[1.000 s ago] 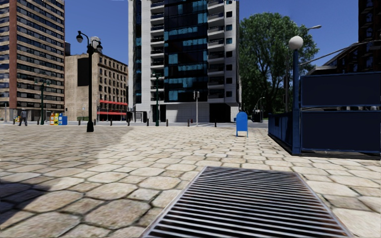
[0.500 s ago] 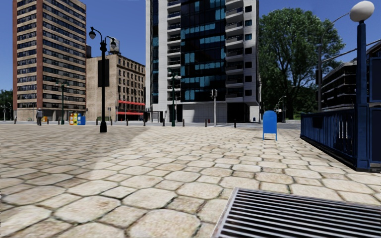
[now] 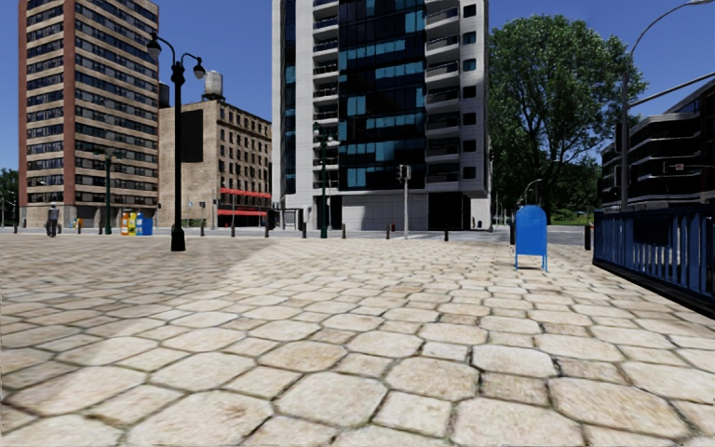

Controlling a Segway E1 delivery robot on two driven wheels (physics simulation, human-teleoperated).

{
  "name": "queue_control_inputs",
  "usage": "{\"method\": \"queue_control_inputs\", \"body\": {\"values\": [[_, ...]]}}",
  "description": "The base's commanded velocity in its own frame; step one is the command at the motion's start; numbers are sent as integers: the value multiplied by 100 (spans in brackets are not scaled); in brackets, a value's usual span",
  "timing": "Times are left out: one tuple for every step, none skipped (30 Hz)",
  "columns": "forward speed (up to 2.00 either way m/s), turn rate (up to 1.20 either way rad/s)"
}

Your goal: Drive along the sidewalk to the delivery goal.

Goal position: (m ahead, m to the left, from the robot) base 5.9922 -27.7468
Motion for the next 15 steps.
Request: {"method": "queue_control_inputs", "body": {"values": [[198, 0], [198, 0], [198, 0], [198, 0], [198, 0], [198, 0], [198, 0], [198, 0], [198, 0], [198, 0], [198, 0], [198, 0], [198, 0], [198, 0], [198, -9]]}}
